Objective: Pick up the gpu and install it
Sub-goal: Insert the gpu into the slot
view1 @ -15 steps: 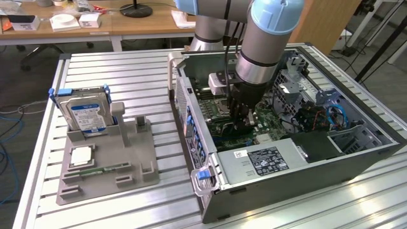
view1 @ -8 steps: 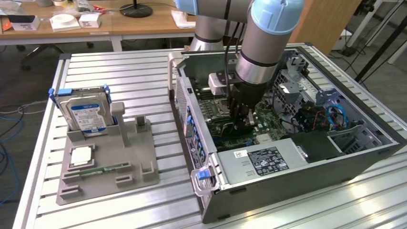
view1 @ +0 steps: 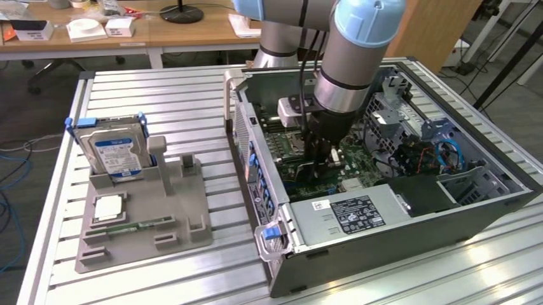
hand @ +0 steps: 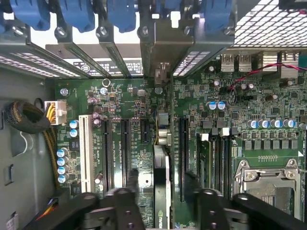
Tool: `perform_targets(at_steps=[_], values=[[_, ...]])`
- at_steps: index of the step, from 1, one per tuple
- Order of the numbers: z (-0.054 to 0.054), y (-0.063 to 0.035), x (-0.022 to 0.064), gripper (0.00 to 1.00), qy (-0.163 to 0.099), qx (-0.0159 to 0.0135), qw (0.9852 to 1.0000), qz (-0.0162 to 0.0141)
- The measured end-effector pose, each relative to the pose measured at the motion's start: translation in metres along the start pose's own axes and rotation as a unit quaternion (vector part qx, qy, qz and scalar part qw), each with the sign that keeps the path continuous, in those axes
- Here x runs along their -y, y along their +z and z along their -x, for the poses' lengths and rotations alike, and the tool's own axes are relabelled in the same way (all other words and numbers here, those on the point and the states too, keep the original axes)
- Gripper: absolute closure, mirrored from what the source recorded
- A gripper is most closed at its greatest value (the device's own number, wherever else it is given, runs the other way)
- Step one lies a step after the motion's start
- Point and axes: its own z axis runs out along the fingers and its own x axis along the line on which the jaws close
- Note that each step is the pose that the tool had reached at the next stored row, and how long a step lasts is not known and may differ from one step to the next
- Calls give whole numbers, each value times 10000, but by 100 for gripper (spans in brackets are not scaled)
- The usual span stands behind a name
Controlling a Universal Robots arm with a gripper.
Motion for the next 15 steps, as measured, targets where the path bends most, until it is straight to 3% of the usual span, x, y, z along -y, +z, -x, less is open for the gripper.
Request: perform_targets(at_steps=[1,2,5,13,15], values=[[0,0,0,49,0,0,10000,0],[0,0,0,43,0,0,10000,0],[1,-40,-1,43,0,-3,10000,0],[9,-366,-7,43,0,-3,10000,0],[9,-368,-7,43,0,-1,10000,0]])
